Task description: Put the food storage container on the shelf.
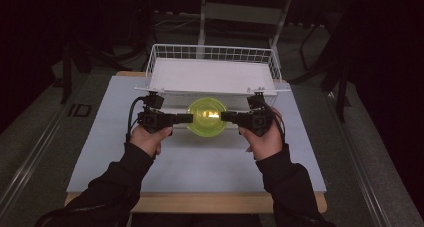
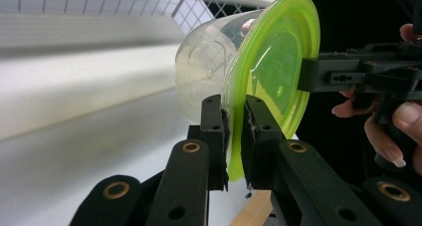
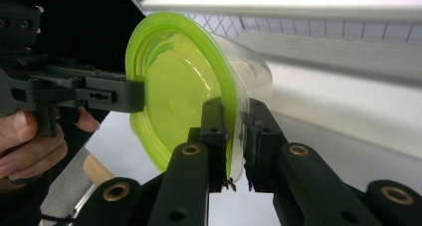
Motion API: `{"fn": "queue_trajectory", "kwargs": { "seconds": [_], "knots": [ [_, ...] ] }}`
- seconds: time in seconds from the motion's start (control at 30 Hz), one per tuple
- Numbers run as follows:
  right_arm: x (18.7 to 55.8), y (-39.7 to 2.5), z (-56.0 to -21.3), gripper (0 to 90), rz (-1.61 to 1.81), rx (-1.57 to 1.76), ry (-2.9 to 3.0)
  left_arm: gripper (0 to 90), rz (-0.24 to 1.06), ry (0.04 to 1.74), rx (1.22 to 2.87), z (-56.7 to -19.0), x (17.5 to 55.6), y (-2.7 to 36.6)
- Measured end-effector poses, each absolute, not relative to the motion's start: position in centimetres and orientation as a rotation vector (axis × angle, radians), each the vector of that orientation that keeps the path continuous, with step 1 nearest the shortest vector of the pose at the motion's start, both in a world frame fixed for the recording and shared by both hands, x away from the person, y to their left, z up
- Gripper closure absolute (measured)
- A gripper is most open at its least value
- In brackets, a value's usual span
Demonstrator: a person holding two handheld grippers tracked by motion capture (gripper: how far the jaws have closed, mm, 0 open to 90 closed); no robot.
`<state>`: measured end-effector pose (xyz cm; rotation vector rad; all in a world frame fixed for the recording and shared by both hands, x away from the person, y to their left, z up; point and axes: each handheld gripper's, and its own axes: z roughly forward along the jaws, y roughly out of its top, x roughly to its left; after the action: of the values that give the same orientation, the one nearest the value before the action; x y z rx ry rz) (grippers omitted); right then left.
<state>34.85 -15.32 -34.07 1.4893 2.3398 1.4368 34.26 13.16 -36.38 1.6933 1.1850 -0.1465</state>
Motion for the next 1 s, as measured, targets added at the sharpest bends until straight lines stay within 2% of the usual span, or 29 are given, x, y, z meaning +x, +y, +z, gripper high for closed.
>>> {"fn": "queue_trajectory", "kwargs": {
  "seconds": [0.47,1.0],
  "knots": [
    [37.2,-15.5,-30.8,80.3,1.440,1.495,2.324,82.1,-0.120,1.206,1.678,-33.1,36.3,12.8],
    [41.4,-15.1,-28.8,80.1,1.456,1.555,2.289,82.1,-0.054,1.280,1.674,-30.2,39.7,12.4]
  ]
}}
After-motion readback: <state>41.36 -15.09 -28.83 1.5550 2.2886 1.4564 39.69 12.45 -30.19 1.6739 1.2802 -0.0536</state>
